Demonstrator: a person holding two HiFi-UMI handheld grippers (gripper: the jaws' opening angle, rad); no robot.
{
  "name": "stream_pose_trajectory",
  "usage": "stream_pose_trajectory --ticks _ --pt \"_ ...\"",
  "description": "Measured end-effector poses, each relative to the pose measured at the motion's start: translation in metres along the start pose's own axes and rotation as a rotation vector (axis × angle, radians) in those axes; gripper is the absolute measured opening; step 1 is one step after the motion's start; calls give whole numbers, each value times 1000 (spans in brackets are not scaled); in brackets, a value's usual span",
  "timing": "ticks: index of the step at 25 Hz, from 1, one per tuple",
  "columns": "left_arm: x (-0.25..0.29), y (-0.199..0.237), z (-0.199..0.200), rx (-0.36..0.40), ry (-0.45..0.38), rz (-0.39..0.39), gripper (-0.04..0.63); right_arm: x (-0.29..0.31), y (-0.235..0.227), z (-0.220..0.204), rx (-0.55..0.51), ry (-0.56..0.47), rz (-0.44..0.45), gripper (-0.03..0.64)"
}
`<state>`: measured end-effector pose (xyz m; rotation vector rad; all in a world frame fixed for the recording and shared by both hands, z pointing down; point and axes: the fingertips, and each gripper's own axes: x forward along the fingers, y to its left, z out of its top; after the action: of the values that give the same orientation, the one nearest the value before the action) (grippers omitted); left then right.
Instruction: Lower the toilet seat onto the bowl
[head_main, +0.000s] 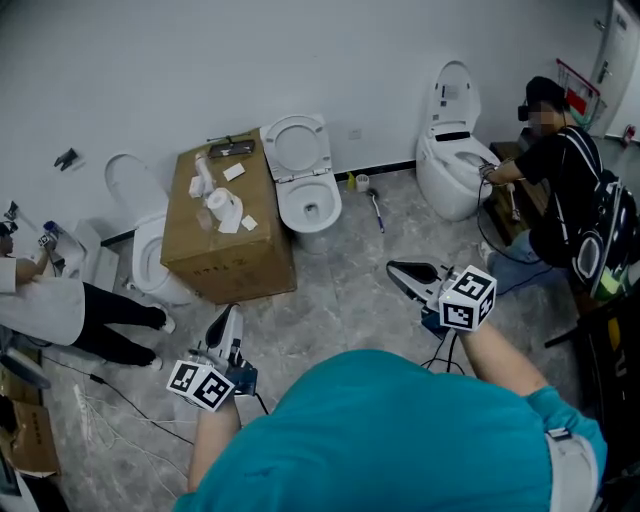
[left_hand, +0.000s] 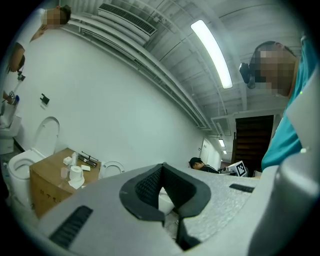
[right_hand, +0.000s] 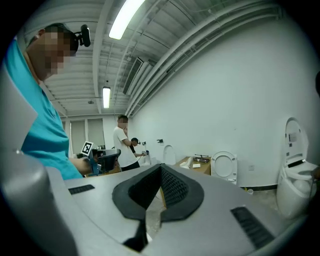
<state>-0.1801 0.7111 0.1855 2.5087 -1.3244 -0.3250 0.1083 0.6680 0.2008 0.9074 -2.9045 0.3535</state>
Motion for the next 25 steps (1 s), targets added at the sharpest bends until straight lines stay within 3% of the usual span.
stream_pose_trajectory --ticks 7,16,21,25 --pt "34 -27 -7 -8 -13 -7 3 -30 -18 9 -8 -1 17 -2" --pt "100 -99 -31 -1 12 -29 3 -87 -69 13 -27 13 22 -2" --pt "120 -104 -45 -4 45 -17 3 -86 -92 5 -8 27 41 -2" --pt "132 -84 -45 -18 47 -7 3 -67 -107 2 5 38 45 -2"
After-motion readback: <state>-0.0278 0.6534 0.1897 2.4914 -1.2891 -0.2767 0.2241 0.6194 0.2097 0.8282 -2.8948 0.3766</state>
